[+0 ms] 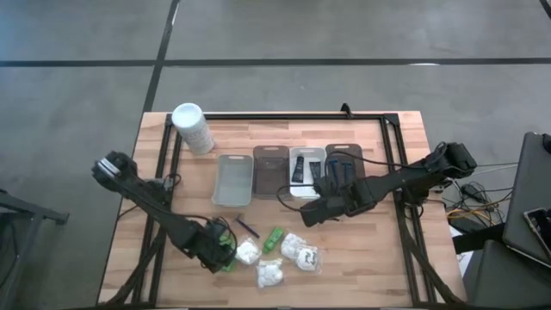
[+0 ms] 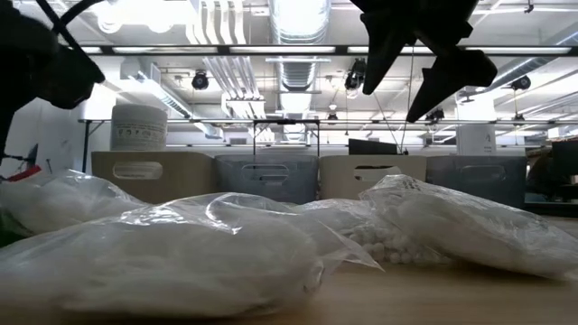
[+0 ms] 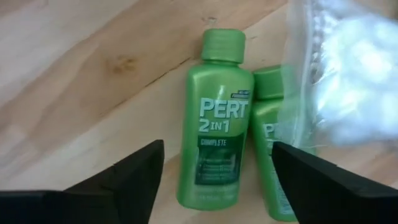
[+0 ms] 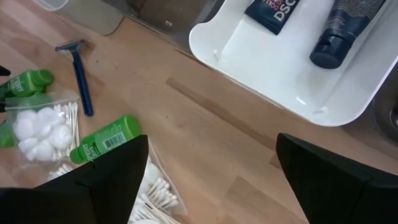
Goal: Pick & Place Travel size toiletries
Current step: Put the top left green shampoo into the gray bin
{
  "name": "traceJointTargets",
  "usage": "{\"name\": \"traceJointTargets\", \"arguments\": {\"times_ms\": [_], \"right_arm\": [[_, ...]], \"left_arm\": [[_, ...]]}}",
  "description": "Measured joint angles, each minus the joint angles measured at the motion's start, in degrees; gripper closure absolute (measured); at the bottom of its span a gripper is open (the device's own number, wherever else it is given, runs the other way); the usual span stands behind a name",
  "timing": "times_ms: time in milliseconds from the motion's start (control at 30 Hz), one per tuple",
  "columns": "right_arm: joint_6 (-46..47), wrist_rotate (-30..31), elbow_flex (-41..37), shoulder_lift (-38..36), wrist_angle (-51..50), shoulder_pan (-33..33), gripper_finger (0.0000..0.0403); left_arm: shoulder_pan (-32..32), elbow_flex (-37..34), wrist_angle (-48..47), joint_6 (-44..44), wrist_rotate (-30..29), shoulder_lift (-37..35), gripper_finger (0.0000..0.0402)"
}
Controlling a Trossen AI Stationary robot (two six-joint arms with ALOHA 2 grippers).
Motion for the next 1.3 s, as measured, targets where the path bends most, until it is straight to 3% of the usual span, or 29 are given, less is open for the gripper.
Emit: {"name": "traceJointTargets", "arguments": {"times_ms": [167,400,800,967,1100,1300], "right_arm": [[-0.20,0.01,-0.03,0.00,-0.04,0.00,0.0069],[0.04,0.02,-0.22,0.00,-0.20,-0.02,0.0070],[0.87,2.03,0.67,0.00,-0.35,0.68,0.0055],[0.85,3.34,1.84,-0.07,-0.39,1.03,0.0071],[0.77,5.01,2.47,-0.79,-0.37,1.12,0.0083],[0.39,7.32,3.10,-2.90,-0.32,1.11,0.0092]], "left_arm": [[0.00,-0.14,0.28,7.54,0.18,2.22,0.0093],[0.04,-0.07,1.08,17.18,3.08,4.76,0.0128],[0.24,-0.23,-0.36,17.66,2.07,3.62,0.0253],[0.26,-0.09,-0.61,16.36,1.12,-0.36,0.0260],[0.28,0.29,-0.59,12.34,-3.69,-6.53,0.0251],[2.11,0.32,-0.65,4.91,-19.13,-18.36,0.0250]]}}
